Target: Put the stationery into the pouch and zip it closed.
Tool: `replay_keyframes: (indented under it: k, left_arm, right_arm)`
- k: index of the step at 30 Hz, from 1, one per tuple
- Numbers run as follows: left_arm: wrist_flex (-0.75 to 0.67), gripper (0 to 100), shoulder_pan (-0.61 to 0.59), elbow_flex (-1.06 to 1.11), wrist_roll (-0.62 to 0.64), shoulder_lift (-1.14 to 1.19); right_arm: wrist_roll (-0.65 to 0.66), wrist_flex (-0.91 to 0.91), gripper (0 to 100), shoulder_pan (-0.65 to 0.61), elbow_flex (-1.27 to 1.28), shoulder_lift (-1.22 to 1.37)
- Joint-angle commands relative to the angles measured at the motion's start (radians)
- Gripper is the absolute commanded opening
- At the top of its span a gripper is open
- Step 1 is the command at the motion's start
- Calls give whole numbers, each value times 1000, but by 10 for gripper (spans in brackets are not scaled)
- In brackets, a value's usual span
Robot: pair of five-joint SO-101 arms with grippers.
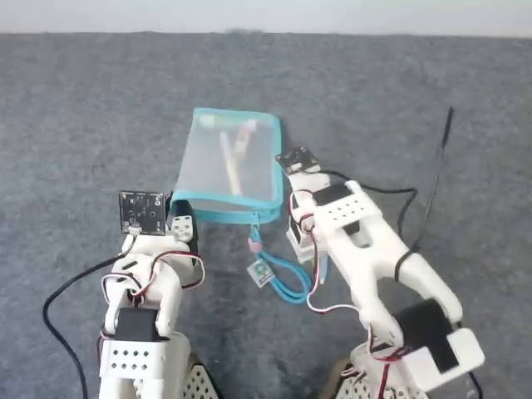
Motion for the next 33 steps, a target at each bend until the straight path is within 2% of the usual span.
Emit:
replay_keyframes:
  k: [1,5,9,15,21,24,29,33]
  left_arm:
    - [-35,13,6,-39,14,-12]
    - [-40,13,6,-30,14,-12]
    - [-38,13,6,-30,14,-12]
    - [-35,13,5,-28,14,-12]
    - [-35,13,5,-28,14,-12]
    - [-35,13,2,-28,14,-12]
    - [-35,13,2,-28,14,-12]
    - [-37,13,5,-28,14,-12]
  right_arm:
    - [-15,-24,198,16,-12,-1]
    - [-15,-19,192,18,-6,4]
    - [-8,-22,108,45,20,4]
    - [-8,-38,29,177,32,5]
    - [-2,-81,32,283,15,2]
    - [41,-53,54,282,11,2]
    - [38,-21,163,275,21,4]
    - [35,16,201,220,20,-8]
